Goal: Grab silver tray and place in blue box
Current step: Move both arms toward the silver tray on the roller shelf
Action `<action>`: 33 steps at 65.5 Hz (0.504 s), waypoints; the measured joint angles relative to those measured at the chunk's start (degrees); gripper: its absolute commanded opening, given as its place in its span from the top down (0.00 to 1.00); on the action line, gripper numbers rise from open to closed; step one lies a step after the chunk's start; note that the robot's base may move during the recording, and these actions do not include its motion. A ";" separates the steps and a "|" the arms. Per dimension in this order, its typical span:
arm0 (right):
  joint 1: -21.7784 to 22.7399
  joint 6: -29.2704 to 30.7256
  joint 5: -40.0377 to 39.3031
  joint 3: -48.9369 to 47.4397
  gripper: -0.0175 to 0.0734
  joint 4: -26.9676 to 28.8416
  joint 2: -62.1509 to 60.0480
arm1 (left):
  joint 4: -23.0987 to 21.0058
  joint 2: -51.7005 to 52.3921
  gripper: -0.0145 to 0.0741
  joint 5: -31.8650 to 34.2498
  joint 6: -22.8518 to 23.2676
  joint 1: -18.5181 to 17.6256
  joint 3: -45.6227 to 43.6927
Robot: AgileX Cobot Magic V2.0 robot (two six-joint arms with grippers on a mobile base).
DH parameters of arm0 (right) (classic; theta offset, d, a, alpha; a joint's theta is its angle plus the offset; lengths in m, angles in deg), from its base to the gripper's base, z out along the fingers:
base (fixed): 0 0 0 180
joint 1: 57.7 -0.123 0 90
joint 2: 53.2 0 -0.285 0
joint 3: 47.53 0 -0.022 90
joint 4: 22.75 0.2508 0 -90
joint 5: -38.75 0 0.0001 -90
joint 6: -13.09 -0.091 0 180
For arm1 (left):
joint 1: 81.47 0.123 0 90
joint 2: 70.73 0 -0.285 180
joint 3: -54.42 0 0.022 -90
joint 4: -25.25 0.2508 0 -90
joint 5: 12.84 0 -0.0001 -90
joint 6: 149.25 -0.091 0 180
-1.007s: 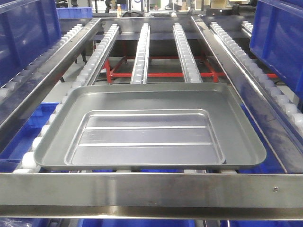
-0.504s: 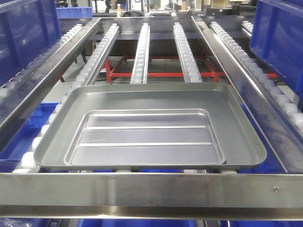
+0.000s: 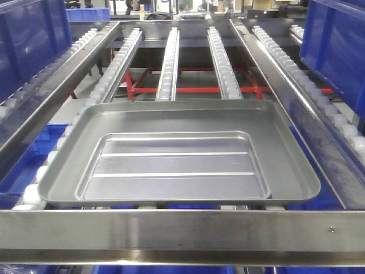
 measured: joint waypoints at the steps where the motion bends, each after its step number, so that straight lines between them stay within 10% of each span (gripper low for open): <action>1: 0.00 0.00 1.16 -1.17 0.75 0.09 1.99 | -0.31 -1.88 0.94 -0.31 0.00 0.00 -0.78; 33: -3.06 -0.61 7.07 -13.11 0.74 3.61 29.43 | -10.87 -33.60 0.94 2.01 -0.70 -3.94 -12.85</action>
